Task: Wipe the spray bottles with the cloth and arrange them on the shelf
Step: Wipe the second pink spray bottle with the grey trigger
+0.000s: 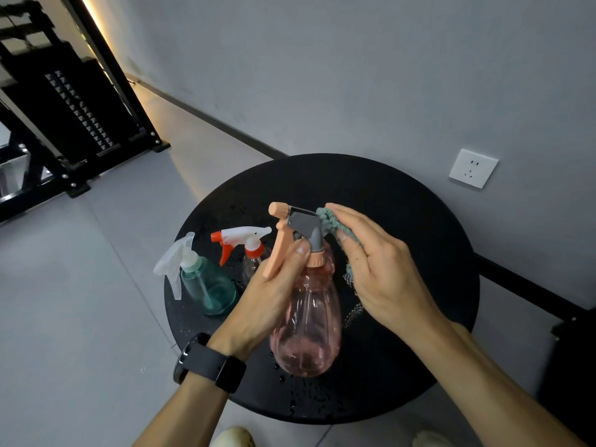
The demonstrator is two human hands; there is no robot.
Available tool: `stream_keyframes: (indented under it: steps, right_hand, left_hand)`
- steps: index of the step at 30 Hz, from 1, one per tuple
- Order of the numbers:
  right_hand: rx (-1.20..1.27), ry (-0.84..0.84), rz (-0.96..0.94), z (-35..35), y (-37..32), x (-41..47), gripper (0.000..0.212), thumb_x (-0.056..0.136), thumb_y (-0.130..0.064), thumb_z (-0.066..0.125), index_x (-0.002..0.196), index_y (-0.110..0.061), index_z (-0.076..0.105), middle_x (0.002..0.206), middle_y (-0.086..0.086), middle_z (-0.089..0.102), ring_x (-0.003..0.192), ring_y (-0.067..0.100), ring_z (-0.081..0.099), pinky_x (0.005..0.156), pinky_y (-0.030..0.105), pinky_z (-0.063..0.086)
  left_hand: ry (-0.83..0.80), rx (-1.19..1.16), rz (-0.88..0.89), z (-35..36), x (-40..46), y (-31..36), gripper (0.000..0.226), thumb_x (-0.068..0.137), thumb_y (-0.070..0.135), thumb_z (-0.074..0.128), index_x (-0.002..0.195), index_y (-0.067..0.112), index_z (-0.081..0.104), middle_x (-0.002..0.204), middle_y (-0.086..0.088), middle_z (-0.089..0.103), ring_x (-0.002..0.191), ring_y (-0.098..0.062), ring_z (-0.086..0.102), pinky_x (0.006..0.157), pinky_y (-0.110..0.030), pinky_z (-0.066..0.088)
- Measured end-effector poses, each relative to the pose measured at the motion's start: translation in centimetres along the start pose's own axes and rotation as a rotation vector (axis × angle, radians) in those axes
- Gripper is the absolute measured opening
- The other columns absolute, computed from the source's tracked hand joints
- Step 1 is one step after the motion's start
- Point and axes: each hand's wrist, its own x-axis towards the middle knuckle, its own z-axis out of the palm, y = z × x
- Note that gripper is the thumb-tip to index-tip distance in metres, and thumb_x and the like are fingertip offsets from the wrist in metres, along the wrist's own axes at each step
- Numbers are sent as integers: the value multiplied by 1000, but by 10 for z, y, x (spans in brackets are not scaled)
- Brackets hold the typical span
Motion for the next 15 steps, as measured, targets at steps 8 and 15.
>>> stream_keyframes:
  steps: [8,15]
  right_hand:
    - [62,82,-36,-18,-15,10,38,101,-7,46,137,-13,52,136,-6,56,127,-3,48,103,8,36]
    - [76,-85,-33,-7,-10,2,37,101,-9,43,136,-17,53,134,-8,56,125,-4,49,102,8,36]
  left_hand:
    - [-132,353,63,2,2,-14,30,93,66,38,85,46,58,73,2,60,63,-15,52,66,-46,46]
    - [-57,371,125,1,1,-15,23,97,48,38,98,38,59,83,17,66,68,2,58,66,-14,46]
